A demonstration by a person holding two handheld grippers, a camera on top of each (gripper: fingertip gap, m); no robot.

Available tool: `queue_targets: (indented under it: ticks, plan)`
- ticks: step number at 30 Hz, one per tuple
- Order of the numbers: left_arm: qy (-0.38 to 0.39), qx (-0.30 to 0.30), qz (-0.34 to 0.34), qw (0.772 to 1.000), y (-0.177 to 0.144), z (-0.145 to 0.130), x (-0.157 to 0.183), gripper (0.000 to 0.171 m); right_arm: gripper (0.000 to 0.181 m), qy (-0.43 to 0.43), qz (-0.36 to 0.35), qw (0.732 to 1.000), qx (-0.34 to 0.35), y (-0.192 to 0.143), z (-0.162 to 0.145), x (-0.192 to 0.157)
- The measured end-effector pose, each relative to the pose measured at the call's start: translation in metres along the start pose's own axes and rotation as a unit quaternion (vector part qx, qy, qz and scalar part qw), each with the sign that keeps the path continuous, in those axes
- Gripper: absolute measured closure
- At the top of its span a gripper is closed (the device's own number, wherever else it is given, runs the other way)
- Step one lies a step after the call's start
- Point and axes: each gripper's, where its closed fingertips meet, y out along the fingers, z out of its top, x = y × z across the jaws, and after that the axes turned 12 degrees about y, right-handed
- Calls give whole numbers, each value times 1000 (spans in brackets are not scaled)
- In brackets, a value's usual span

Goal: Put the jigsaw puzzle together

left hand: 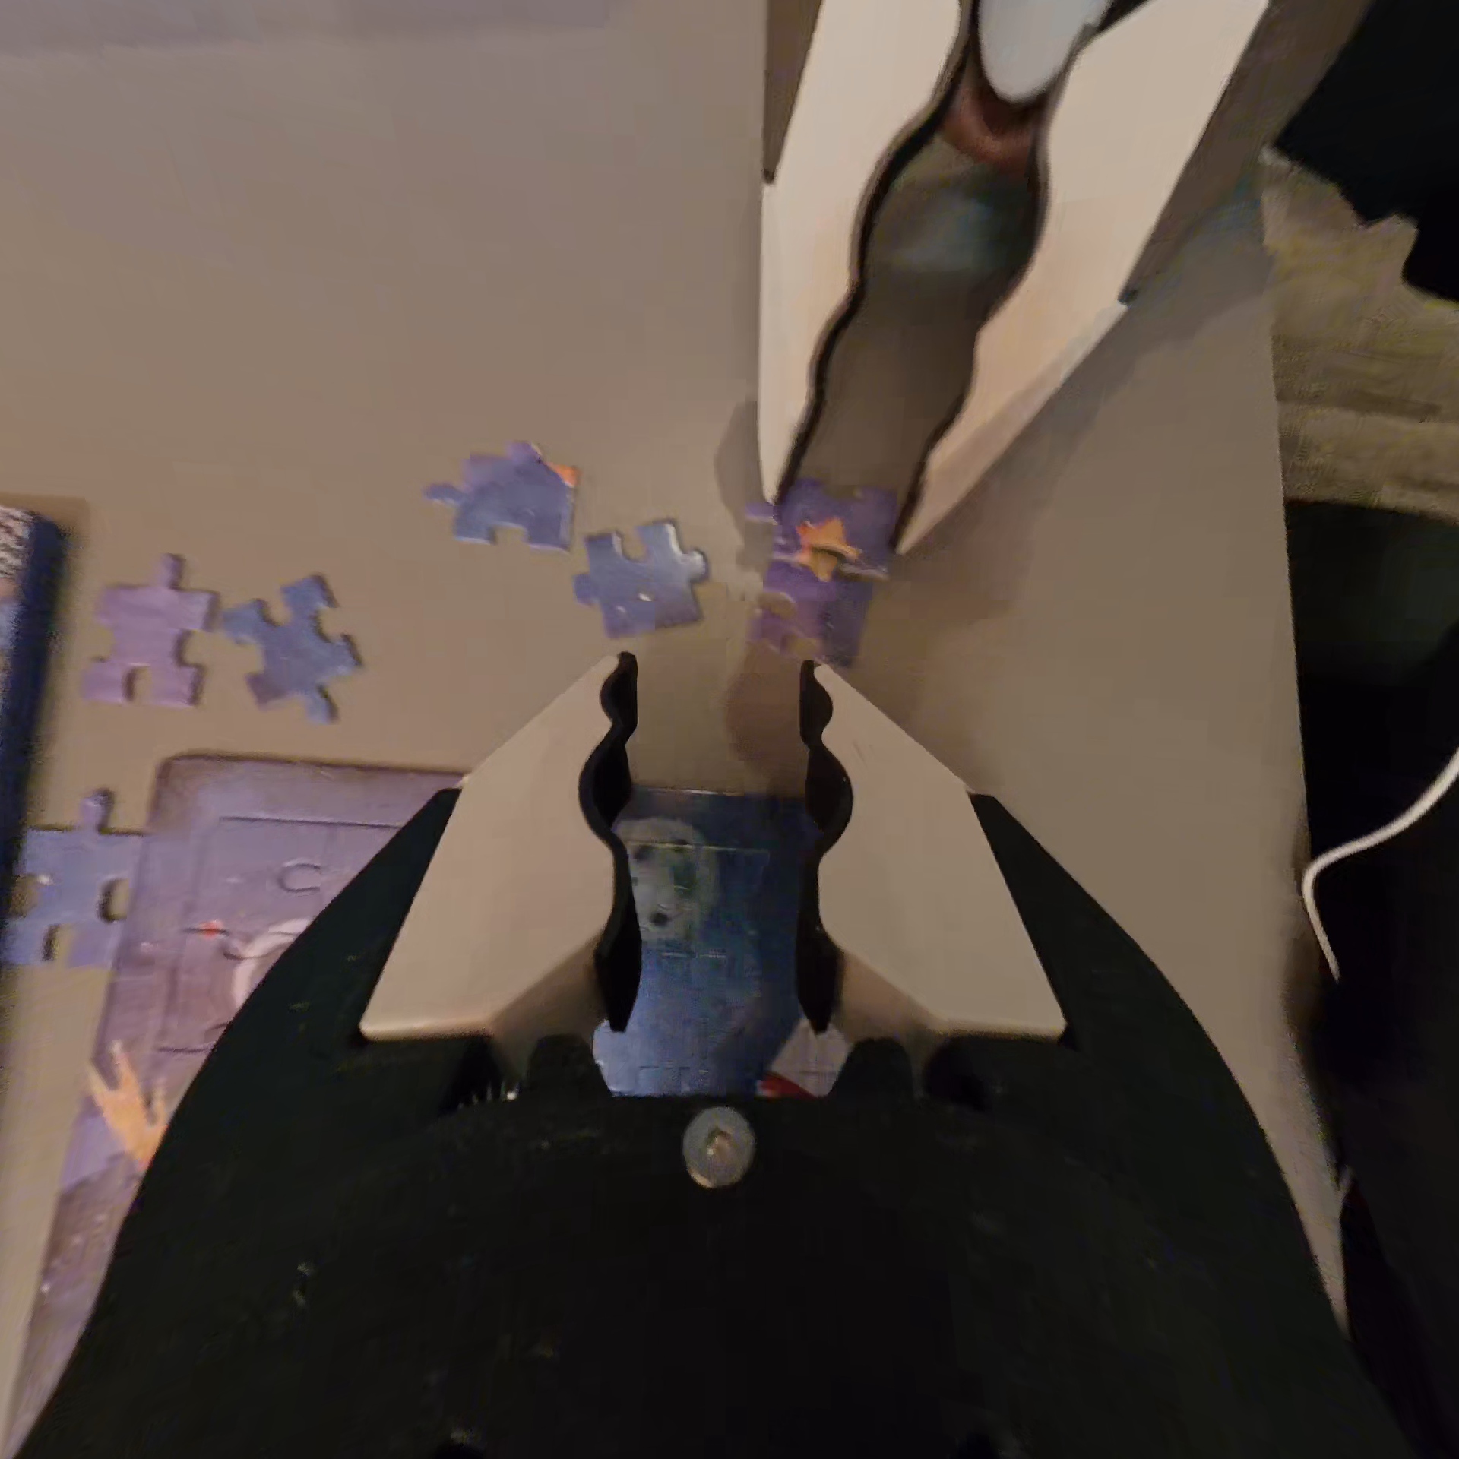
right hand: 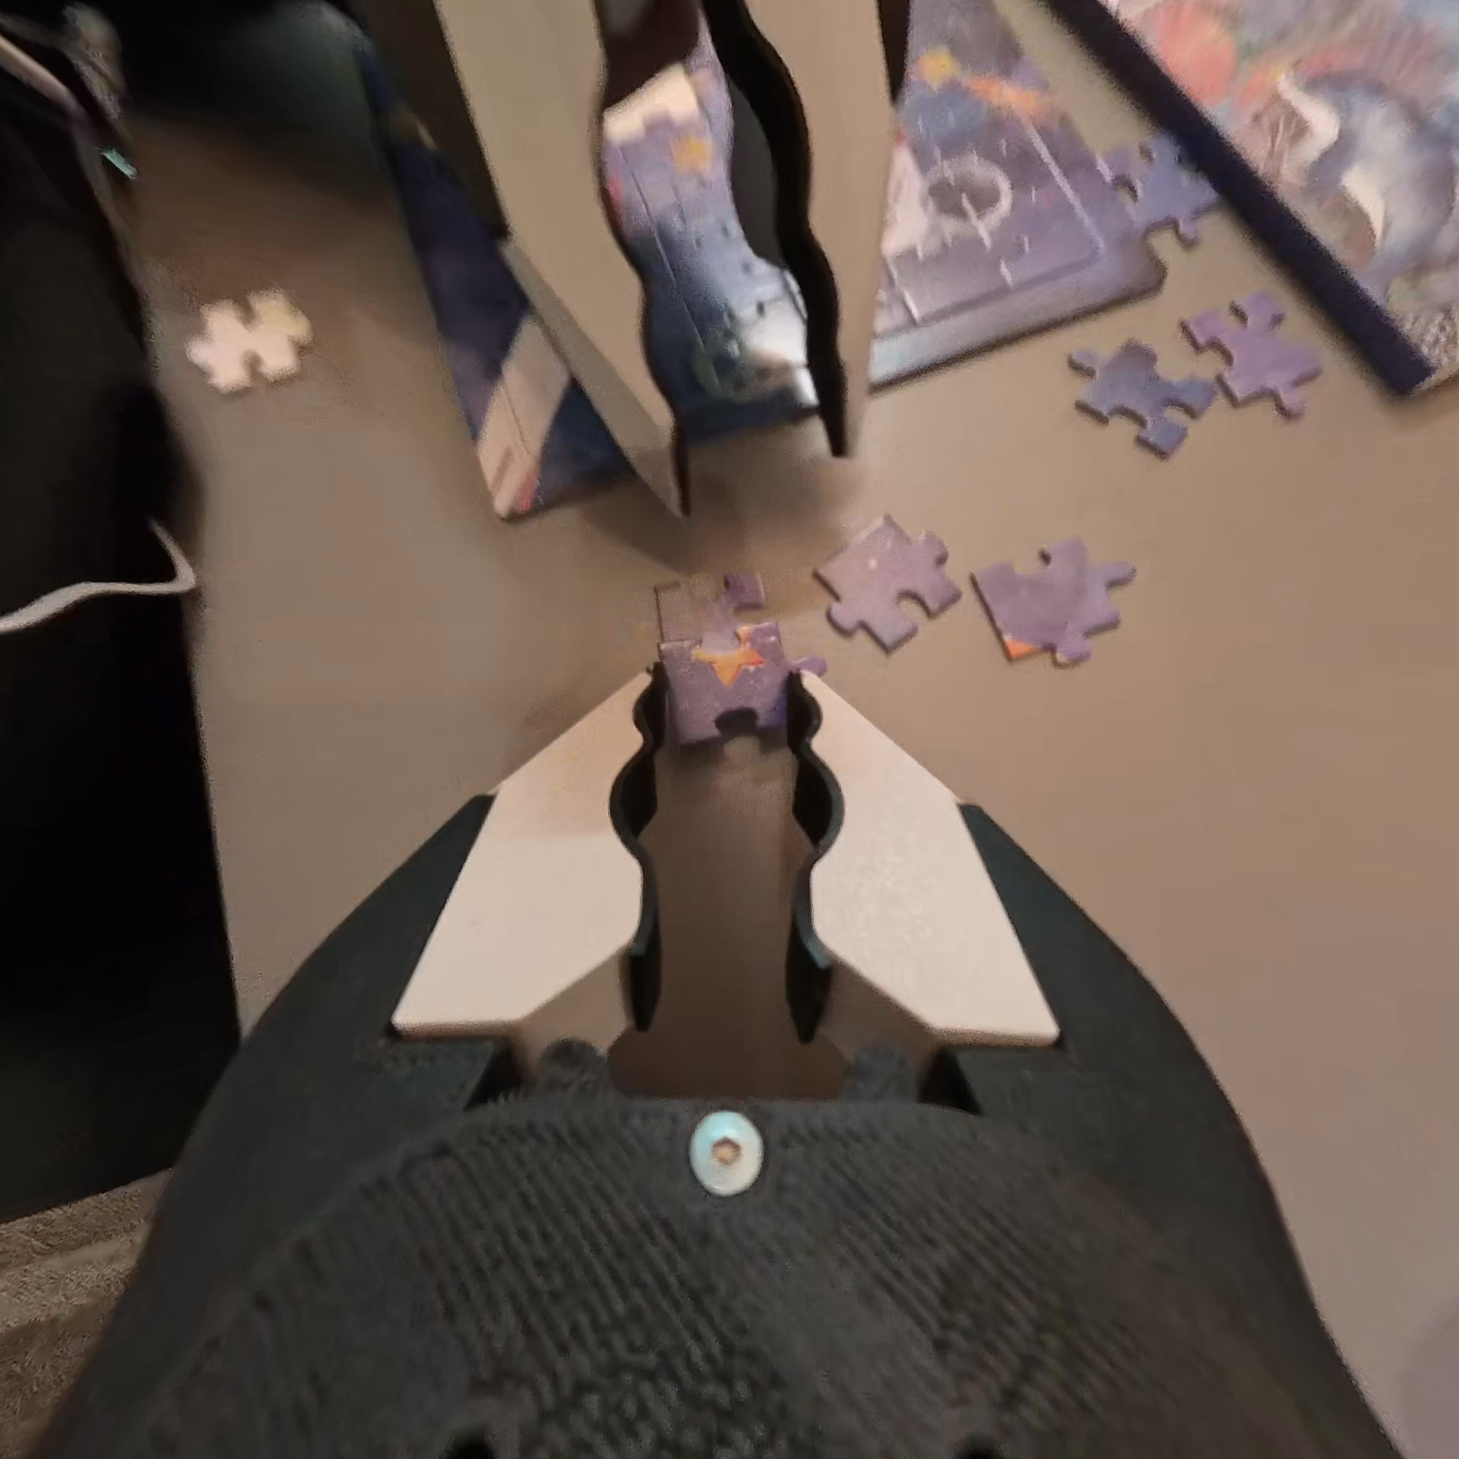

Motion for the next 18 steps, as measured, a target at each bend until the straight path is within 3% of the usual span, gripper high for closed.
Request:
queue_targets:
  ticks: [4, 18]
  plan:
    - [13, -8, -17, 1000, 10, 1, 19, 132, 152, 2, -56, 998, -40, 0, -14, 7]
    - [21, -14, -8, 1000, 28, 4, 24, 132, 152, -12, -75, 994, -80, 8, -16, 3]
